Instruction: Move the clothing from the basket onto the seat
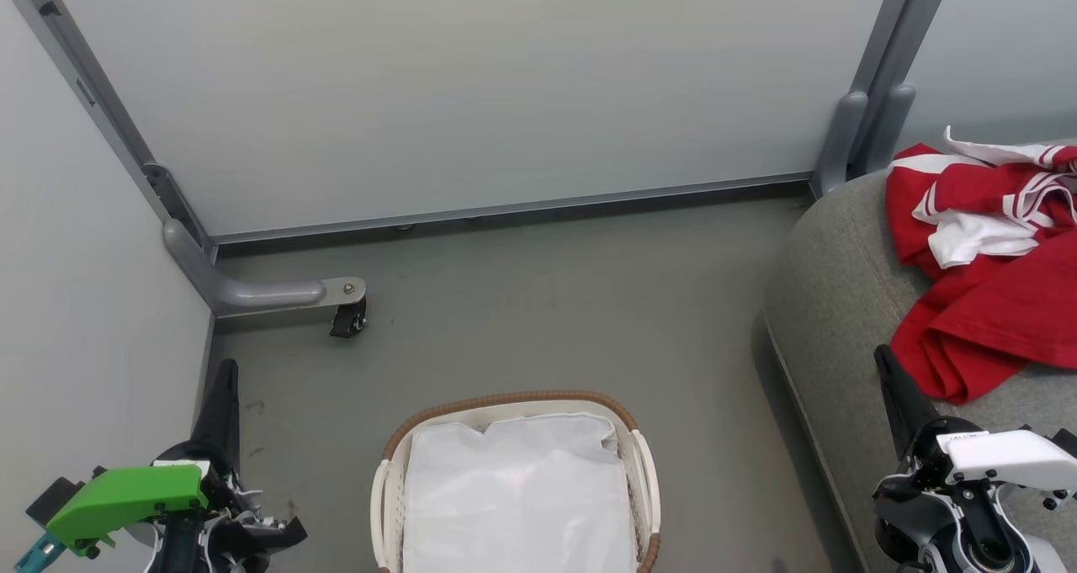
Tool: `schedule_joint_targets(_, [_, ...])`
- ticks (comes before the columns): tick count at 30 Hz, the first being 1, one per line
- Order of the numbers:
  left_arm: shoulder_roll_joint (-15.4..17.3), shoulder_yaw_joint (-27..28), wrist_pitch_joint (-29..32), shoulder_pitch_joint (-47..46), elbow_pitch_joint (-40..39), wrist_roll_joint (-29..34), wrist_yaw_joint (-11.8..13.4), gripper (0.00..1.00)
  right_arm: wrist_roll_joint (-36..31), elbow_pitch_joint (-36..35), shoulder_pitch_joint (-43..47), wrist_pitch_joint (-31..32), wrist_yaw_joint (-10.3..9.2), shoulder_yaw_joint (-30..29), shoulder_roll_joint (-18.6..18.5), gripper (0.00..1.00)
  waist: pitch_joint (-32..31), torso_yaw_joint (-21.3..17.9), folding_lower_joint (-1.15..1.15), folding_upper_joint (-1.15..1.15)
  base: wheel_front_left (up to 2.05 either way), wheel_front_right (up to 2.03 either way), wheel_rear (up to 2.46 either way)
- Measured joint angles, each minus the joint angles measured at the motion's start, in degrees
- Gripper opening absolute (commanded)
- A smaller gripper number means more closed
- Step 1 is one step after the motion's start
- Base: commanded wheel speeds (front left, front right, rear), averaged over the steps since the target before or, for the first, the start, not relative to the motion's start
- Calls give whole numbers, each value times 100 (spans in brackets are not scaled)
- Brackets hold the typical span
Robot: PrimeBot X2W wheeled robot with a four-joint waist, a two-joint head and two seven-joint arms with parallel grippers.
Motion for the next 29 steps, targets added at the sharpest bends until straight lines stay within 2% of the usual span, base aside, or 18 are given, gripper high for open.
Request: schedule_joint_targets(29, [0, 0, 0, 0, 0, -1, -1, 0, 0, -1, -1, -1, 0, 0, 0, 0, 0, 0, 0, 0, 0, 0, 0])
